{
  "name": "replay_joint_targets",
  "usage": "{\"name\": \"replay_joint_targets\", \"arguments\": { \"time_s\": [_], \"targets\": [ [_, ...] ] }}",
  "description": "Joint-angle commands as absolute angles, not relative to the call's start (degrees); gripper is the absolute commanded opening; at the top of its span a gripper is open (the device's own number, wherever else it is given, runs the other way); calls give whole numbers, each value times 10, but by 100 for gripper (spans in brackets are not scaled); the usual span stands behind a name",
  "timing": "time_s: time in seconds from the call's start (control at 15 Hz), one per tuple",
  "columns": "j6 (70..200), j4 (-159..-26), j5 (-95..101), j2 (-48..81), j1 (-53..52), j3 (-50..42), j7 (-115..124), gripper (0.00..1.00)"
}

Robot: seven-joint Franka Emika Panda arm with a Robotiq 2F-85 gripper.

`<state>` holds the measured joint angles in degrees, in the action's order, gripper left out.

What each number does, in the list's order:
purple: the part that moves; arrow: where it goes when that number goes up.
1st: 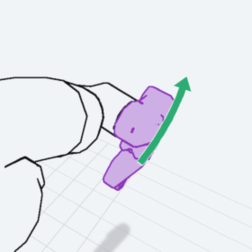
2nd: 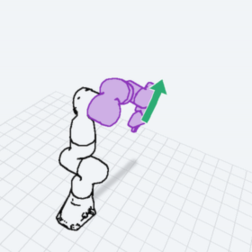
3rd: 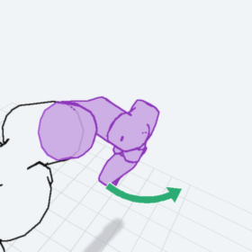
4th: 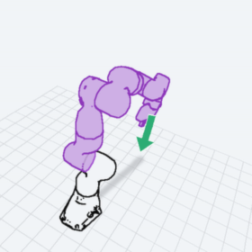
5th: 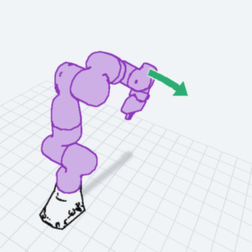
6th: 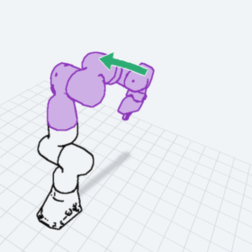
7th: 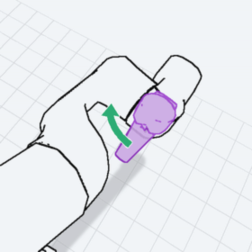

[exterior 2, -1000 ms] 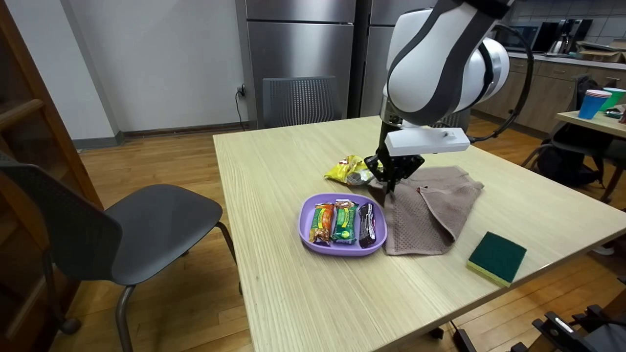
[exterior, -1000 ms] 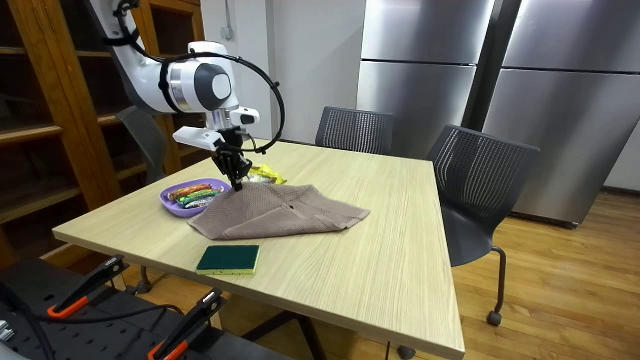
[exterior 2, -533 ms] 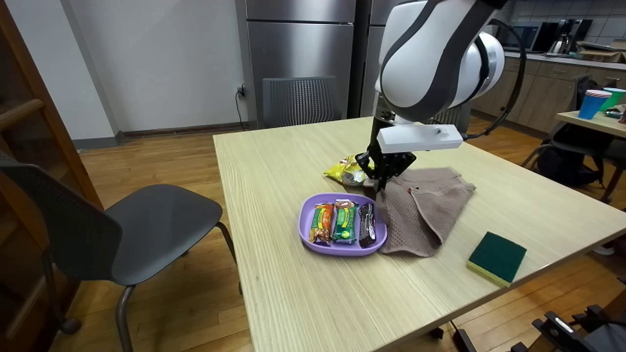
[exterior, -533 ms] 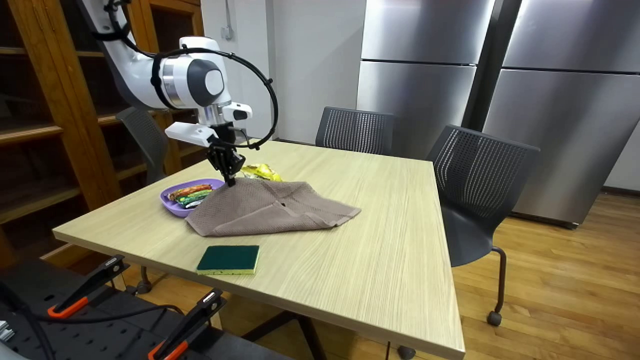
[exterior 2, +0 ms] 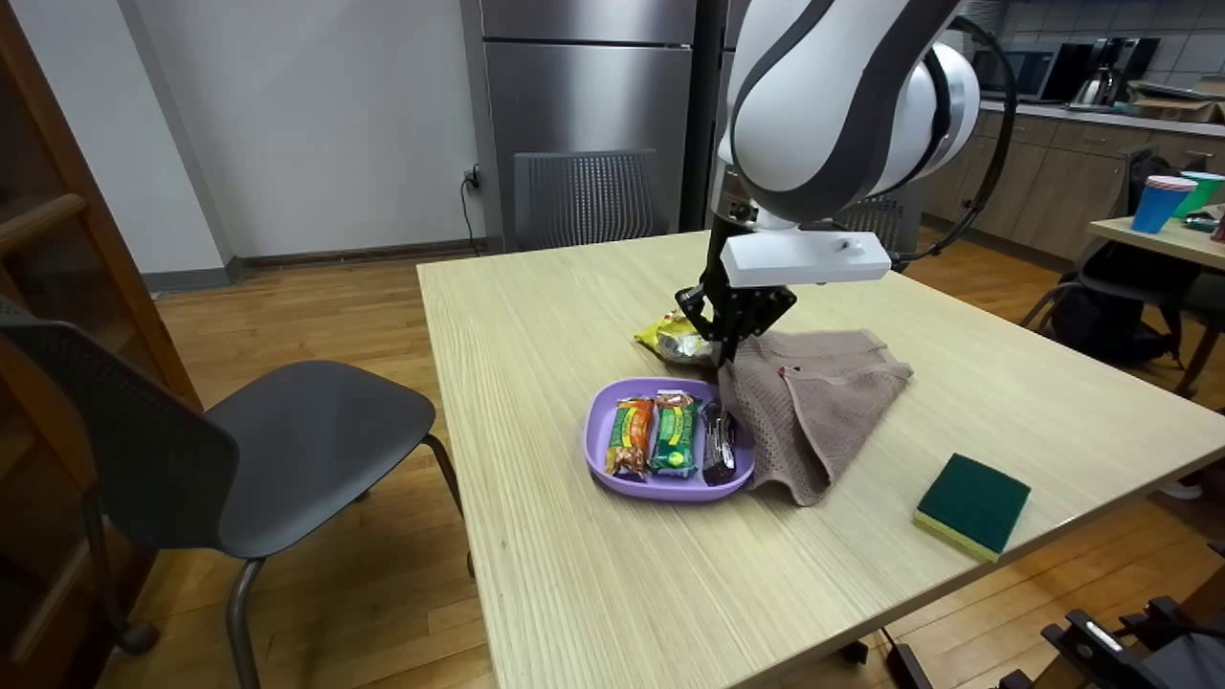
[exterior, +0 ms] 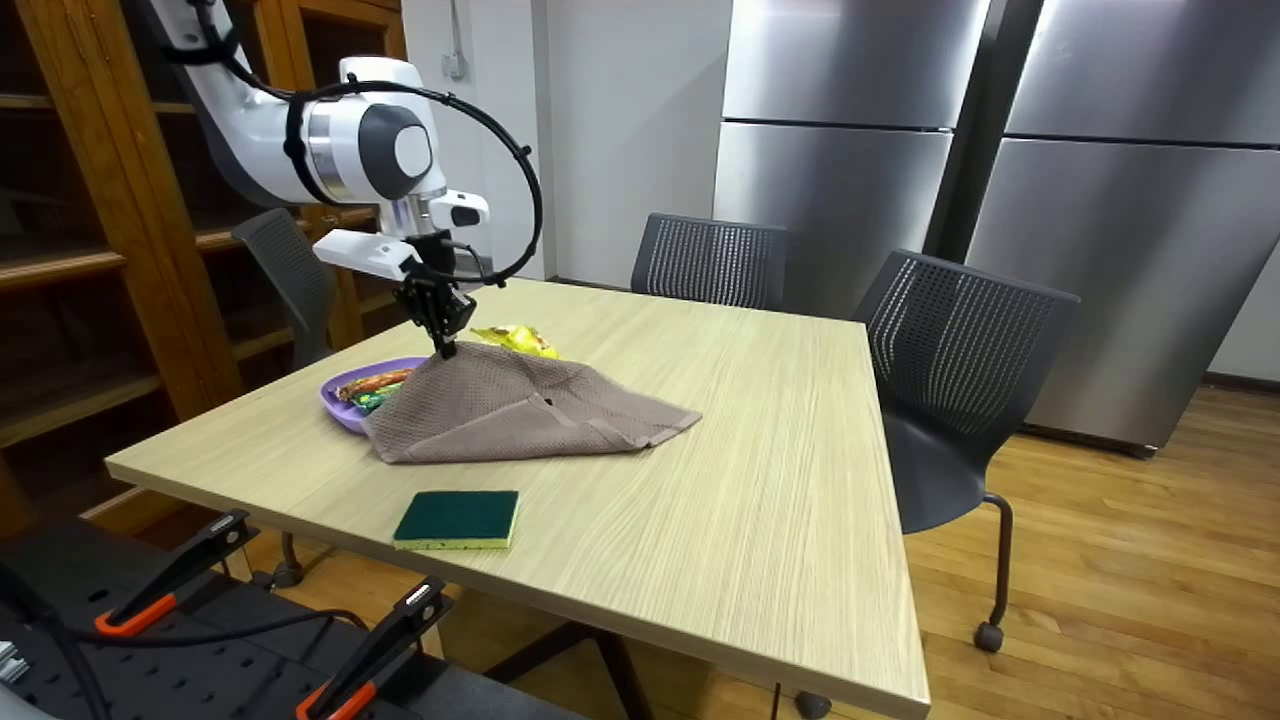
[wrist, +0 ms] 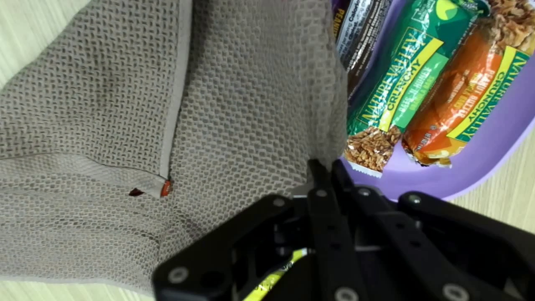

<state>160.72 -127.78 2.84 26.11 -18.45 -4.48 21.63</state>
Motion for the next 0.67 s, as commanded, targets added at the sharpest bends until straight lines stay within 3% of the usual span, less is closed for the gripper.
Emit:
{"name": "replay_joint_targets", "arguments": {
  "time_s": [0.0,0.6],
  "targets": [
    [1608,-1286,37,241,-188,-35,218,1],
    [1602,-1274,42,241,-220,-26,232,1]
  ]
}}
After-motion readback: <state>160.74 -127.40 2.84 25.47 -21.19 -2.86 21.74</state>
